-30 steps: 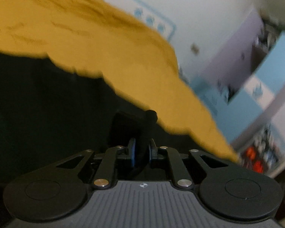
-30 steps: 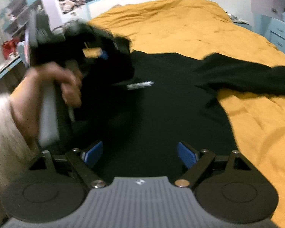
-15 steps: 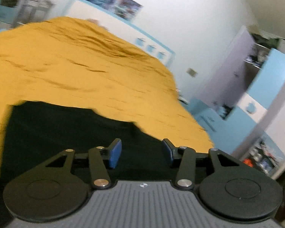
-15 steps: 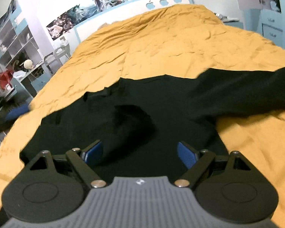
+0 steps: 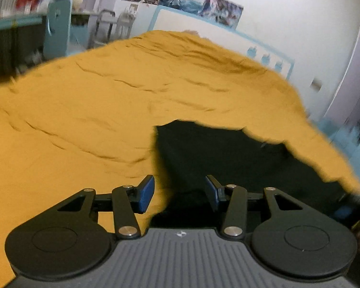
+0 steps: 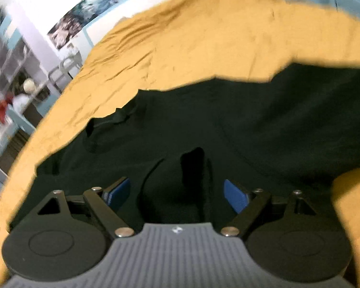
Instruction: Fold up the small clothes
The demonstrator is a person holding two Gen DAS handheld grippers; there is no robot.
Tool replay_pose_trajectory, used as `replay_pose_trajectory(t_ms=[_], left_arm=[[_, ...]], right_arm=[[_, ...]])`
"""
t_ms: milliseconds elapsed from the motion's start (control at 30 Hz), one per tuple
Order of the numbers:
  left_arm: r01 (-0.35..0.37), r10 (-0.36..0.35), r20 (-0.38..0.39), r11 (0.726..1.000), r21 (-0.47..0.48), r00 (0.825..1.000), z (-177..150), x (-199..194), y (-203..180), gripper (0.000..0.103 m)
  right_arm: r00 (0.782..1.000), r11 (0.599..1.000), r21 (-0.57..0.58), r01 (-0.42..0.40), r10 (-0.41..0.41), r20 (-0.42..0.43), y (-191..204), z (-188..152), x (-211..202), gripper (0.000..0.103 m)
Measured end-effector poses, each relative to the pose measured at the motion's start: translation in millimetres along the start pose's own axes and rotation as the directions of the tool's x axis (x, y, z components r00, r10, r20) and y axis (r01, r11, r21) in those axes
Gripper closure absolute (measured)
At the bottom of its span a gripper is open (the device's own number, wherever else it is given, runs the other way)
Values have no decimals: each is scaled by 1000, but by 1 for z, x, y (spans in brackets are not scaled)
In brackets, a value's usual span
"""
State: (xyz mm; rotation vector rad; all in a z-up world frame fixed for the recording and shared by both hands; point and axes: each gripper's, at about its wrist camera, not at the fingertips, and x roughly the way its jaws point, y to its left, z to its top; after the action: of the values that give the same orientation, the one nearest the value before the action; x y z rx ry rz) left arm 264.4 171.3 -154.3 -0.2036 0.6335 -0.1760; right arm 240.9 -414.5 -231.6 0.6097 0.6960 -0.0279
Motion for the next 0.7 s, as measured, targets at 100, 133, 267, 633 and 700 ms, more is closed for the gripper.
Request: replay_pose_trajectory(t_ms=[100, 133, 267, 633, 700], left_arm=[[-17, 22, -52, 997, 81, 998, -8, 5, 0, 50], [-15, 23, -70, 994, 111, 997, -12, 9, 0, 50], [-25, 56, -104, 960, 278, 993, -26, 32, -22, 50], [-85, 122, -90, 939, 333, 988, -36, 68, -30, 85], [-100, 122, -71, 961, 257, 990, -34, 62, -20, 88]], right_arm=[[1000, 1000, 24, -6, 6, 1, 1, 0, 10, 26], [1000, 1000, 26, -16, 16, 2, 2, 0, 11, 31], [999, 998, 55, -7, 9, -31, 5, -1, 19, 71], [996, 999, 17, -52, 50, 73, 28, 18, -8, 98], [988, 997, 0, -77, 76, 131, 34, 28, -28, 99]])
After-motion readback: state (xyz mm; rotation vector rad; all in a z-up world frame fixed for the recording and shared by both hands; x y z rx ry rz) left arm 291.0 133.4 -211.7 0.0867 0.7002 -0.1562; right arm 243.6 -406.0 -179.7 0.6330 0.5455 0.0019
